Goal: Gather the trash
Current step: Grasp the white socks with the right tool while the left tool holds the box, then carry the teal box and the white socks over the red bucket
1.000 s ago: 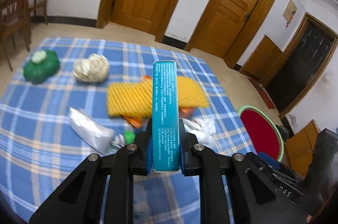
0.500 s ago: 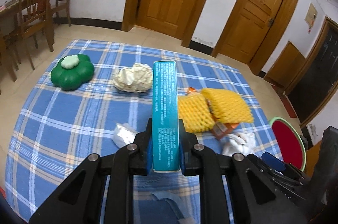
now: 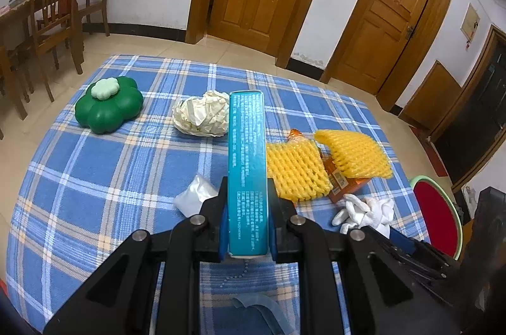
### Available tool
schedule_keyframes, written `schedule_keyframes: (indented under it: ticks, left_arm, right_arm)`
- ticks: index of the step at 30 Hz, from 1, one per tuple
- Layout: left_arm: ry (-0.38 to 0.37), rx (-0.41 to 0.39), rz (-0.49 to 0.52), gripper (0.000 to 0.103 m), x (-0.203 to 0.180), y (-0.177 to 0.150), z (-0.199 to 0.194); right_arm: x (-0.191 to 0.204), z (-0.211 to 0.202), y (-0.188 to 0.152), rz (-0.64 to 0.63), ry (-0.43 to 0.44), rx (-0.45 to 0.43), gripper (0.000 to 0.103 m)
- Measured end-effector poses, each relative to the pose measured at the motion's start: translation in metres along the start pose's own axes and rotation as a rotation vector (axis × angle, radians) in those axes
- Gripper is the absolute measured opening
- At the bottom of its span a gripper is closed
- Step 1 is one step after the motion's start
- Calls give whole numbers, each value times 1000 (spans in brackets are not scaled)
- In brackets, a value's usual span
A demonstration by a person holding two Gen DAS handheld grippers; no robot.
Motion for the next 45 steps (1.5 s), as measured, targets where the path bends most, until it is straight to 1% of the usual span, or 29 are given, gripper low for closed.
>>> schedule_keyframes:
  ticks: [2, 5, 10, 17, 25, 32, 40, 45]
  left_arm:
    - [-1, -1, 2, 18, -1, 0, -2]
    - [-1, -8, 4, 18, -3, 0, -7]
    - [-5, -23, 8, 18, -7, 2, -18]
    - [-21, -41, 23, 18, -18, 1, -33]
    - [-58, -52, 61, 18, -43, -2, -49]
    - [-120, -40, 104, 18, -74, -6, -57]
    - [-224, 17, 150, 18, -120, -12, -54]
    - [-265, 44, 187, 18, -150, -17, -51]
  right_arm:
    - [-1, -4, -2, -2, 2, -3, 24]
    - [-3, -11, -6, 3, -1, -9, 23]
    - [-9, -27, -10, 18, -4, -28, 23]
    - [-19, -58, -17, 50, -7, -76, 23]
    - [-40, -97, -23, 92, -29, -141, 23]
    - [-67, -129, -24, 137, -73, -198, 23]
    - [-107, -153, -26, 213, -126, -246, 23]
    - [-134, -161, -31, 263, -162, -259, 23]
Point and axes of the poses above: each gripper's, at about its wrist camera, not at the fingertips, and z roughly the way its jaws point, x to its left, y to its top, the point moved 5 cm from there along z, roughly the way its jaws point
